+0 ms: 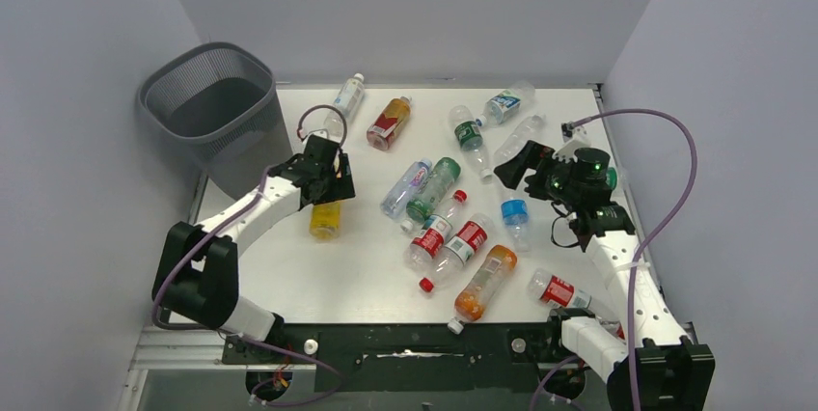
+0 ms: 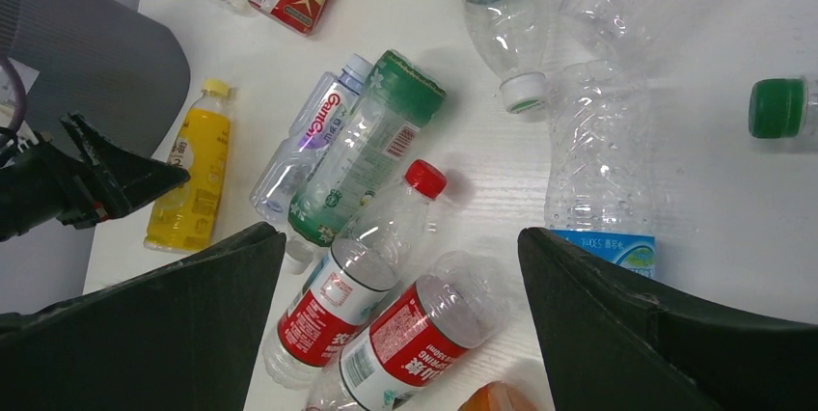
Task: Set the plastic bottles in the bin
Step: Pick up the plastic bottle at the center of the board.
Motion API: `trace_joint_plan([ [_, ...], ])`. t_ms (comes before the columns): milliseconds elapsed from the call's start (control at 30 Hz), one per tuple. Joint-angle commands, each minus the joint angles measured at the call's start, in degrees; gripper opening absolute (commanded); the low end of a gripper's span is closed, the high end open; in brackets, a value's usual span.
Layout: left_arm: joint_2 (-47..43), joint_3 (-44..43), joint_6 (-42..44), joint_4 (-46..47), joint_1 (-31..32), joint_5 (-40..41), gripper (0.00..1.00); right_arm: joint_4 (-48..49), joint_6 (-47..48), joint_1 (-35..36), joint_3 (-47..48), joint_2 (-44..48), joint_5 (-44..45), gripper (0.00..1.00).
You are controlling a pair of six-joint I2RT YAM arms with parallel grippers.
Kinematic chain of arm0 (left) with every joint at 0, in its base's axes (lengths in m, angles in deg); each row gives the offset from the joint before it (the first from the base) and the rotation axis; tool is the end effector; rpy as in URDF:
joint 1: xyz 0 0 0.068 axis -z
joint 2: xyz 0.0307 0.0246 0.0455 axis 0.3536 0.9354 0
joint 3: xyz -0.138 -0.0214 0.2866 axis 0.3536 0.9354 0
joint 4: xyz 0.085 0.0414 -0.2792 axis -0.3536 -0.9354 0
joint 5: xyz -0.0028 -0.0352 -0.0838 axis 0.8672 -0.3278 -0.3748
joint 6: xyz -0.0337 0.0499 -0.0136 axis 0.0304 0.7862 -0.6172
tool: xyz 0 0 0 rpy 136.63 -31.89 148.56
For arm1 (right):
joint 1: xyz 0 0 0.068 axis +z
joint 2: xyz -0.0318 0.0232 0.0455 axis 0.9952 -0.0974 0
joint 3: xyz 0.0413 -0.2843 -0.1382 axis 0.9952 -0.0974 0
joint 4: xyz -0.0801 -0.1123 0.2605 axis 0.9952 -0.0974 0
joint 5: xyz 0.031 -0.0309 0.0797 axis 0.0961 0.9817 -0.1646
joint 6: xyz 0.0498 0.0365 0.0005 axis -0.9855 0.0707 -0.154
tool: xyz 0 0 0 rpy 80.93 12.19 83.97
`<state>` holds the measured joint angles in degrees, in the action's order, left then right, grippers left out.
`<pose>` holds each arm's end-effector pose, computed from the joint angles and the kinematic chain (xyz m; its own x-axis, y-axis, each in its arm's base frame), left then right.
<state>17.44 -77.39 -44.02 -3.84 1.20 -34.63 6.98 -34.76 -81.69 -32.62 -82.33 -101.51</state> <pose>0.3112 -0.1134 0.2409 -0.7844 -0.2128 -0.5826 -0.1802 0.9770 -0.1141 0.2358 0.0276 0.3157 -0.5784 0.4696 -0.6670 -0.0569 0.7925 0.6073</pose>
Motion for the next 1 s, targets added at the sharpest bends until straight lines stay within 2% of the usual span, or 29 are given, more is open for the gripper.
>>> trace_joint_plan([
  [0,3.1,-3.8,1.8,-1.3,3.8,9.1,0.85,1.9,-0.1,0.5,0.1,1.9,-0.7,0.98],
  [200,7.6,-4.5,1.6,-3.0,5.4,12.4,0.83,1.6,-0.5,0.7,-0.5,3.0,-0.9,0.98],
  [367,8.7,-4.8,1.1,-3.5,5.5,12.3,0.67,1.0,-0.1,0.7,-1.0,3.6,-0.8,0.98],
  [500,8.7,-5.3,0.9,-3.6,5.8,11.5,0.48,-2.4,0.1,0.7,-0.4,3.1,3.3,0.98],
  [667,7.2,-6.6,0.8,-4.6,6.3,11.4,0.36,-5.1,-0.2,0.6,-0.3,2.4,7.6,0.98],
  [833,4.5,-10.3,1.2,-6.9,6.5,11.3,0.35,-8.0,-2.3,-0.1,0.9,0.9,13.7,0.98],
  [967,2.5,-15.2,1.7,-9.0,6.5,10.4,0.35,-8.7,-2.9,-0.7,1.8,-1.1,13.9,0.98],
])
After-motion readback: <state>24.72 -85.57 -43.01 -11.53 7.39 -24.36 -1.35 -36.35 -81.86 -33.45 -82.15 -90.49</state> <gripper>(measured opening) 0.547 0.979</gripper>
